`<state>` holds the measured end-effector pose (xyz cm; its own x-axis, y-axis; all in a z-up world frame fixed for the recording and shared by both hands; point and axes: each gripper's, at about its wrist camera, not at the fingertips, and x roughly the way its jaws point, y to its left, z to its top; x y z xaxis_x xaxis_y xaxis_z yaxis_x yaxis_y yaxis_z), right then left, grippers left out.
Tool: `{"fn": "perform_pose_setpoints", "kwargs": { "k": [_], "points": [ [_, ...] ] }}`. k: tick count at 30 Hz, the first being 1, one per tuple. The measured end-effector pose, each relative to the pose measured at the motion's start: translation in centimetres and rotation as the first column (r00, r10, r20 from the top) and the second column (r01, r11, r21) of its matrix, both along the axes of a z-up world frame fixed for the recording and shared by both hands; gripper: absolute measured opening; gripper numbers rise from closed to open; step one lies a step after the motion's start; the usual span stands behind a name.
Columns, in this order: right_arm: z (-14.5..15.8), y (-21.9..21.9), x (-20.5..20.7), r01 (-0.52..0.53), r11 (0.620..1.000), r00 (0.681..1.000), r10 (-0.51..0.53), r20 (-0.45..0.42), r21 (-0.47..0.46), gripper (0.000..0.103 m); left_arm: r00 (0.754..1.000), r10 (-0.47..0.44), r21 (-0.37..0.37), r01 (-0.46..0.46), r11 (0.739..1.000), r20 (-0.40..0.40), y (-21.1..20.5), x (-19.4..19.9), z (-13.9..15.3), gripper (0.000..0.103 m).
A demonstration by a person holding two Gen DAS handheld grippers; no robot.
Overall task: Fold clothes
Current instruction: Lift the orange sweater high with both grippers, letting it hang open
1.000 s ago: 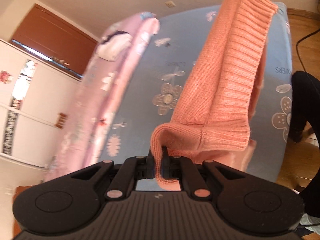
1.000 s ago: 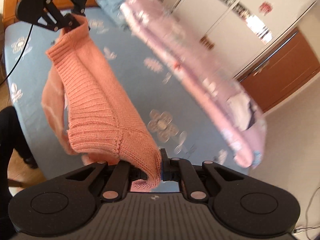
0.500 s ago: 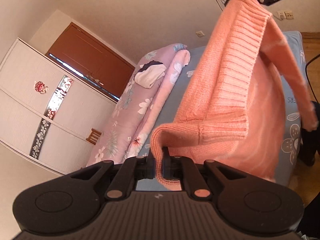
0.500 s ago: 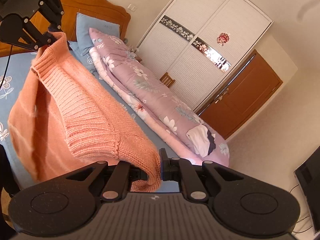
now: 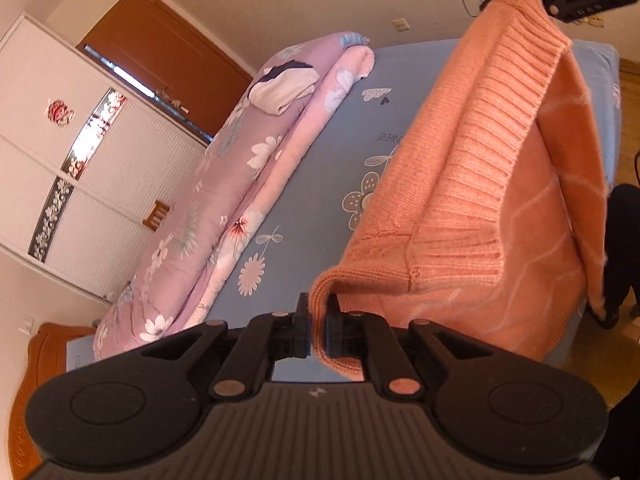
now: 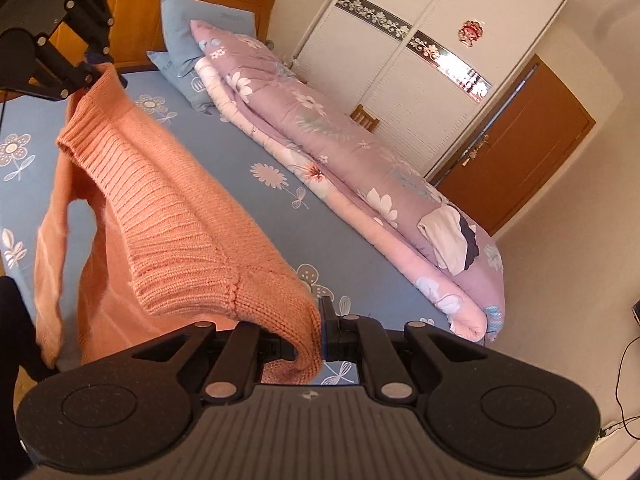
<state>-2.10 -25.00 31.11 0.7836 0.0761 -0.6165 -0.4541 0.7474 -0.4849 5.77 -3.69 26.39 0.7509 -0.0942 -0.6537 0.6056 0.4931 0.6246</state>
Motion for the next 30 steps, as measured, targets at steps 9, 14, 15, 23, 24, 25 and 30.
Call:
{"fn": "perform_pose_setpoints", "kwargs": {
  "k": [9,14,15,23,24,25,30],
  "points": [
    [-3.6,0.3,8.1,0.070,0.998,0.997,-0.070,0.023,-0.002,0.011,0.993,0.115,-0.048,-0.116,0.992,-0.025,-0.5,6.8,-3.2,0.006],
    [-7.3,0.6,14.5,0.110,0.994,0.994,-0.110,-0.008,0.004,0.011,0.982,0.170,-0.048,-0.174,0.984,-0.087,-0.6,11.6,-6.6,0.006],
    [-8.3,0.7,15.9,0.117,0.993,0.993,-0.117,-0.021,0.004,0.011,0.979,0.176,-0.043,-0.182,0.982,-0.103,-0.6,12.6,-7.5,0.006],
    [-18.5,2.2,26.6,0.142,0.989,0.981,-0.147,-0.124,-0.052,0.011,0.944,0.227,0.023,-0.228,0.973,-0.240,-1.1,20.8,-17.3,0.006],
    [-19.9,2.5,27.9,0.144,0.988,0.979,-0.151,-0.140,-0.060,0.011,0.937,0.236,0.028,-0.237,0.971,-0.259,-1.2,21.9,-18.6,0.006],
    [-21.3,2.7,29.1,0.147,0.987,0.976,-0.156,-0.155,-0.068,0.011,0.933,0.243,0.034,-0.243,0.969,-0.265,-1.3,22.8,-19.9,0.006],
    [-28.1,3.5,34.7,0.182,0.979,0.959,-0.198,-0.201,-0.093,0.011,0.899,0.311,0.014,-0.322,0.947,-0.310,-1.2,28.4,-24.8,0.005]
  ]
}}
